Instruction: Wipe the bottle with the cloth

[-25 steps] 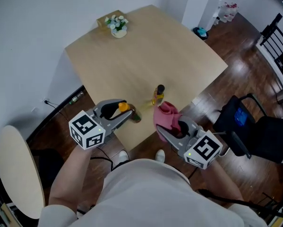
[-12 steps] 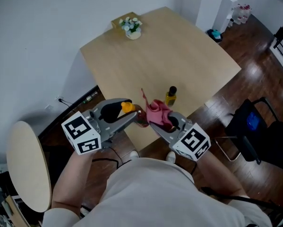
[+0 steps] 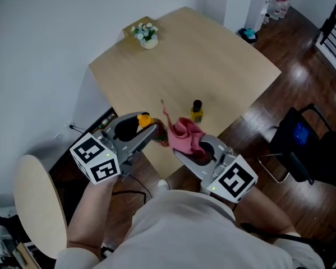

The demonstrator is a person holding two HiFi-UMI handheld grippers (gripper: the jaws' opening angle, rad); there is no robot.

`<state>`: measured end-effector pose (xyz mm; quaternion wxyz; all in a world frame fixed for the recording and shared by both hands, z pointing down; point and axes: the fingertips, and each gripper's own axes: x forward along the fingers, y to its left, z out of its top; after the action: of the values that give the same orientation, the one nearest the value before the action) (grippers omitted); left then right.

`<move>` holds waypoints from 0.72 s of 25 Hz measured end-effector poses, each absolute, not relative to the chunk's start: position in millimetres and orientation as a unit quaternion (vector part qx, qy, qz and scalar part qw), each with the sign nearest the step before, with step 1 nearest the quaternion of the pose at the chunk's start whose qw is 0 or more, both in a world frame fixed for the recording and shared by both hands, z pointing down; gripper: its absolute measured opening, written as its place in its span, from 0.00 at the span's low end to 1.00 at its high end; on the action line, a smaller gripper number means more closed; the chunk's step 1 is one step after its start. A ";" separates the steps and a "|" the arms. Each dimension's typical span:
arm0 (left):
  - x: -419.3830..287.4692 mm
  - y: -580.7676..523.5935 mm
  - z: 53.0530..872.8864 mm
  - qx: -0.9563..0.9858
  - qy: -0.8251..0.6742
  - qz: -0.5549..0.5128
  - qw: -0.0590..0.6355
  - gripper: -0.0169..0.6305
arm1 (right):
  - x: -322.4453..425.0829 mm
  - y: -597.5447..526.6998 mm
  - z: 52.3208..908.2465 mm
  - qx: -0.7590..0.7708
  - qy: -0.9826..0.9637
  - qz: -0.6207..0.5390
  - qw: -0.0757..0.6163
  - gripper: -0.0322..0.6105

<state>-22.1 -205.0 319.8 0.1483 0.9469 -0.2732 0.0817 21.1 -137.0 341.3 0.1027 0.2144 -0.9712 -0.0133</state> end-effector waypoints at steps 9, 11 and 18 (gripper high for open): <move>6.2 -211.9 309.0 0.949 -0.263 0.050 0.167 0.27 | 19.7 -136.1 399.0 0.236 -0.961 0.027 0.141 0.16; 5.9 -214.8 305.3 0.949 -0.265 0.048 0.164 0.27 | 27.2 -138.7 419.8 0.244 -0.956 0.050 0.151 0.16; 5.9 -223.0 305.4 0.946 -0.279 0.048 0.161 0.27 | 31.0 -125.9 385.2 0.227 -0.960 -0.001 0.163 0.16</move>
<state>5.9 -223.0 305.4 0.1606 0.9457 -0.2786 0.0478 31.0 -125.9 385.2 0.1634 0.2272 -0.9600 -0.0013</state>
